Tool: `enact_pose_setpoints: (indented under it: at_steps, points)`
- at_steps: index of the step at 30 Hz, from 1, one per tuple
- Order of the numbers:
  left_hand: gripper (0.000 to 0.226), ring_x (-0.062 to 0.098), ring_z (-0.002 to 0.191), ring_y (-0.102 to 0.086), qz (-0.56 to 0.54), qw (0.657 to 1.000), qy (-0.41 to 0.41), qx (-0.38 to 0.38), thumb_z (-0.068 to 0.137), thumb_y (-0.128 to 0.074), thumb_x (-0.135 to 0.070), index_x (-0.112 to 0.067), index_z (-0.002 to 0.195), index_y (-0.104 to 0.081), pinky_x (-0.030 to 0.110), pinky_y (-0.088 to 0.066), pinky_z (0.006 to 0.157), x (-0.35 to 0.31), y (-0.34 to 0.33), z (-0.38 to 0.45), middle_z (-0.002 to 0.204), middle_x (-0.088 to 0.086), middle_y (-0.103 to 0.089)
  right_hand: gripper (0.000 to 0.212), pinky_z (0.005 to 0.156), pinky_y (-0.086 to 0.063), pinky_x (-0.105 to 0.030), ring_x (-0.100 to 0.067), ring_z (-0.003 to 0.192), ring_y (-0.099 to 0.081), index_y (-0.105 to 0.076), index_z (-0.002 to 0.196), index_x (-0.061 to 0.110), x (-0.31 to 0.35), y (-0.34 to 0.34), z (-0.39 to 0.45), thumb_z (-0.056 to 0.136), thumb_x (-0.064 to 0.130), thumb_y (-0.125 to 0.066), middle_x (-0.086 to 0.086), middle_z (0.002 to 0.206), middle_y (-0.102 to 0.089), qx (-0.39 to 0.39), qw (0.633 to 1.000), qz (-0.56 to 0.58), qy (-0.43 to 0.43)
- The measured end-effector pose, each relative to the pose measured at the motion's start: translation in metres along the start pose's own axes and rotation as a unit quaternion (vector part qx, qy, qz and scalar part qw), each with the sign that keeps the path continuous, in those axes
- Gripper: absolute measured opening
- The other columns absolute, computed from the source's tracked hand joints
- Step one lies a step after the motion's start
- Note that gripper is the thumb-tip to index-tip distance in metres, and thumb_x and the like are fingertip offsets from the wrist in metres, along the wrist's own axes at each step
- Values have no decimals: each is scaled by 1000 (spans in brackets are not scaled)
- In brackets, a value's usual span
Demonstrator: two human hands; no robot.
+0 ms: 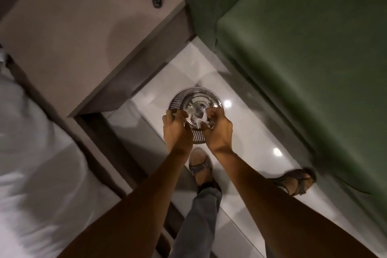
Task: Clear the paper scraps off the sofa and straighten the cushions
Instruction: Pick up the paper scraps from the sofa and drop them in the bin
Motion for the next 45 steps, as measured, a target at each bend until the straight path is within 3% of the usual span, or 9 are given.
enact_pose_setpoints:
  at_steps: [4,8,13,18,23,33,37,42,45]
  points:
    - [40,36,125,-50,30,998,-50,31,86,-68,8,-9,122,-66,49,-51,98,-9,5,-4,137,13,-57,53,87,-55,-15,-25,113,-77,-68,131,18,1,12,-4,86,-9,-76,-7,124,-80,-4,1000,-6,10]
    - [32,43,121,-54,30,995,-92,21,92,-65,2,-1,124,-66,55,-50,99,-37,23,-16,134,22,-60,45,88,-64,-23,-22,108,-78,-68,126,19,13,42,-17,90,-8,-72,-6,119,-79,-21,999,28,21]
    - [42,43,132,-50,63,980,-184,36,92,-69,-6,-1,134,-63,55,-46,110,-97,42,-35,143,23,-58,41,78,-50,0,-9,92,-72,-68,117,27,32,99,-33,90,-3,-76,9,107,-76,-43,997,43,45]
    - [45,42,133,-53,86,969,-226,38,92,-71,1,-3,136,-63,58,-47,110,-176,40,-61,144,20,-59,36,95,-61,-26,-13,106,-73,-69,128,20,35,180,-40,98,3,-70,6,121,-76,-83,993,53,63]
    - [41,40,130,-57,73,956,-283,20,96,-65,4,-4,137,-64,52,-48,107,-266,14,-103,140,22,-62,29,90,-57,-25,-30,102,-78,-73,123,10,6,280,-44,96,0,-71,-9,118,-79,-164,985,24,47]
    - [38,41,133,-53,22,942,-325,79,102,-57,1,-2,140,-61,55,-44,112,-420,-97,-152,147,23,-57,37,95,-58,-49,-45,114,-71,-70,128,2,-52,480,15,92,-4,-69,-23,125,-72,-266,963,-25,21]
    - [44,39,129,-55,69,917,-382,93,100,-59,0,-6,144,-58,51,-47,104,-448,-134,-144,151,17,-55,45,108,-48,-34,-34,131,-59,-62,143,7,-59,513,73,98,1,-65,-19,141,-63,-232,970,-63,33]
    - [61,33,147,-35,149,878,-433,137,101,-54,-5,-17,159,-38,46,-37,115,-465,-171,-129,169,11,-29,70,132,-32,-44,-35,159,-34,-46,161,14,-59,518,127,97,-13,-49,-15,174,-32,-161,978,-88,95]
    - [55,38,149,-38,106,887,-418,165,99,-58,4,-5,152,-48,47,-37,120,-462,-178,-125,163,20,-39,60,132,-28,-46,-39,164,-25,-49,160,11,-65,508,144,103,-6,-48,-13,178,-28,-83,960,-224,144]
Point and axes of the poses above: each hand's wrist, its own z-axis towards the middle knuckle, its own y-axis out of the back of the hand, x = y × z, the point moved 5 cm from there along z, towards the middle knuckle
